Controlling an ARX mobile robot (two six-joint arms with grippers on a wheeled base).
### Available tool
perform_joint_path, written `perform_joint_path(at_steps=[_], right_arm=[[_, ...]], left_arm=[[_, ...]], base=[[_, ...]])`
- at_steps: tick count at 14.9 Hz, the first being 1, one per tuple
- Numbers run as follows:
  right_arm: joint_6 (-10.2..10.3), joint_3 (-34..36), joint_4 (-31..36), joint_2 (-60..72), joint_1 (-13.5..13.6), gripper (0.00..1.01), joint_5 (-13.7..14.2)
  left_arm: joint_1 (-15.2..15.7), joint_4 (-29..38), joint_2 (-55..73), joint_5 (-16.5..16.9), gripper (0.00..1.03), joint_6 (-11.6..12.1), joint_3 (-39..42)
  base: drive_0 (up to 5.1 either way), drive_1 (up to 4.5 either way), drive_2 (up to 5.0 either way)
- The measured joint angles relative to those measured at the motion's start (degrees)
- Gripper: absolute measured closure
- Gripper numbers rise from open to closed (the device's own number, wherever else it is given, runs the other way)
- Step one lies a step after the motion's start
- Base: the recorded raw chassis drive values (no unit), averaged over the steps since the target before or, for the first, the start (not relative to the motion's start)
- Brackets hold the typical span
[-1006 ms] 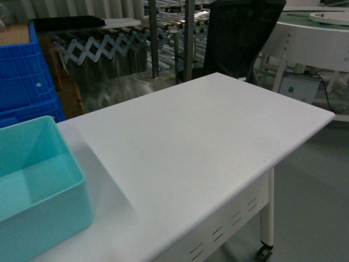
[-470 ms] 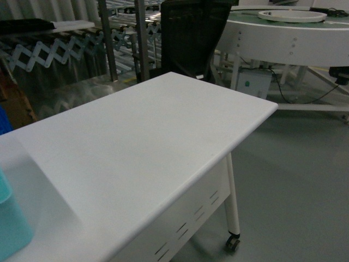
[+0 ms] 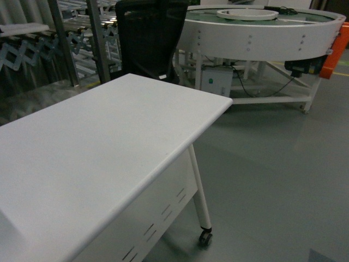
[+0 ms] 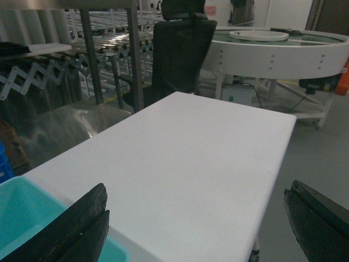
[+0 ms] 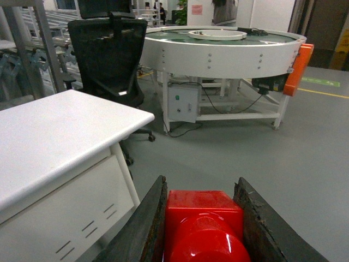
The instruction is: Pick red block from blue box to shelf
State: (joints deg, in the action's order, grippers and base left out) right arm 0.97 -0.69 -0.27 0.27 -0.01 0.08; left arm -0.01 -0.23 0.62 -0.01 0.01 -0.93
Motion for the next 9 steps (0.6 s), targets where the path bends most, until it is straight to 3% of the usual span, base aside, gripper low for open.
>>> perform_joint_path(at_steps=[9], right_arm=[[0.0,0.0,0.0,0.0,0.0,0.72,0.0]], left_arm=[[0.0,0.0,0.0,0.0,0.05,0.0,0.0]], base=[[-1.6,-1.58,-1.6]])
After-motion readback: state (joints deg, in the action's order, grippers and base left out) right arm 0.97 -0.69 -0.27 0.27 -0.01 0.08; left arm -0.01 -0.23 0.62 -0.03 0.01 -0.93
